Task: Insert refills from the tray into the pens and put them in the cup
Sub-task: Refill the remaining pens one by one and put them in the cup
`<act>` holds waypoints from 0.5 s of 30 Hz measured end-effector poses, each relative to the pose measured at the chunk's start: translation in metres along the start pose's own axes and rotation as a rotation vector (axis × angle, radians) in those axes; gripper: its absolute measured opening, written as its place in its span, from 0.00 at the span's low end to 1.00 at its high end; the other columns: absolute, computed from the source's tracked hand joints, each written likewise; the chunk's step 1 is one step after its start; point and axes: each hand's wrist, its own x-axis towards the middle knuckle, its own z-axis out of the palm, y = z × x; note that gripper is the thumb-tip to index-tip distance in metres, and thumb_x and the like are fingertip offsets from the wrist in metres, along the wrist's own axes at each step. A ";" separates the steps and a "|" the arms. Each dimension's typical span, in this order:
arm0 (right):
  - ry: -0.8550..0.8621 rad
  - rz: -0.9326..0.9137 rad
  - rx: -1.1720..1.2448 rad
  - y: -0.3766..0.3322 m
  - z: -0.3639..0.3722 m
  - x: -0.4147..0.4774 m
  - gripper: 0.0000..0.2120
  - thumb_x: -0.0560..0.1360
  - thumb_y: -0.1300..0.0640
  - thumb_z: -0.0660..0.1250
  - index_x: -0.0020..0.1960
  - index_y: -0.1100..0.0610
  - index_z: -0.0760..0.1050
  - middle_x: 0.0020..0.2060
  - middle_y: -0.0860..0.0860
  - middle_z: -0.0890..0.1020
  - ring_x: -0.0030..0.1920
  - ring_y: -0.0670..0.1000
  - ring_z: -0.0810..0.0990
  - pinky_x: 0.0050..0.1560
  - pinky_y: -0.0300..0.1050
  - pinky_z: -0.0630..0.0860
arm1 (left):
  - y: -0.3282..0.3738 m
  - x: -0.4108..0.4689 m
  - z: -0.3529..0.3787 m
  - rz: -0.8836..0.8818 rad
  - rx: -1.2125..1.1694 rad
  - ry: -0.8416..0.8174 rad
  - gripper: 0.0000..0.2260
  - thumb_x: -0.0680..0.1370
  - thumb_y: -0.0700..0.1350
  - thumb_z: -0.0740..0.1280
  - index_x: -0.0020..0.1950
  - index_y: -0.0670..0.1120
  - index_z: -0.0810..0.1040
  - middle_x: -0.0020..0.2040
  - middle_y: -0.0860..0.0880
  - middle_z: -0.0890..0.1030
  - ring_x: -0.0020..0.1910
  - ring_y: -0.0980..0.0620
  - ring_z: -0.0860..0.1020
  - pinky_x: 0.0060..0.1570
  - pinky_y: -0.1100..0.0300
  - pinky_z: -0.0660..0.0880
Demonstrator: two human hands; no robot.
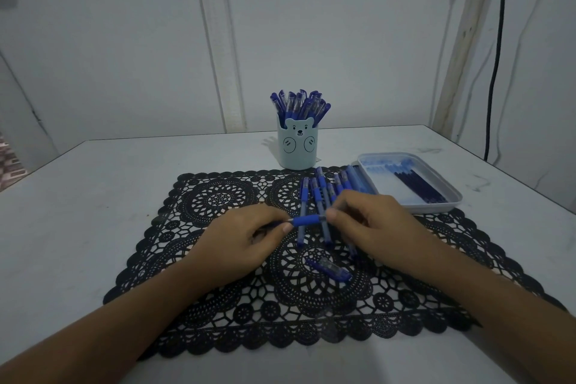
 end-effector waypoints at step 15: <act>-0.033 0.016 -0.012 -0.001 -0.002 -0.001 0.07 0.76 0.50 0.59 0.40 0.49 0.71 0.28 0.47 0.74 0.27 0.42 0.69 0.28 0.34 0.66 | 0.001 0.000 -0.001 0.029 0.028 -0.006 0.17 0.76 0.57 0.54 0.53 0.52 0.78 0.39 0.60 0.77 0.37 0.62 0.74 0.34 0.69 0.69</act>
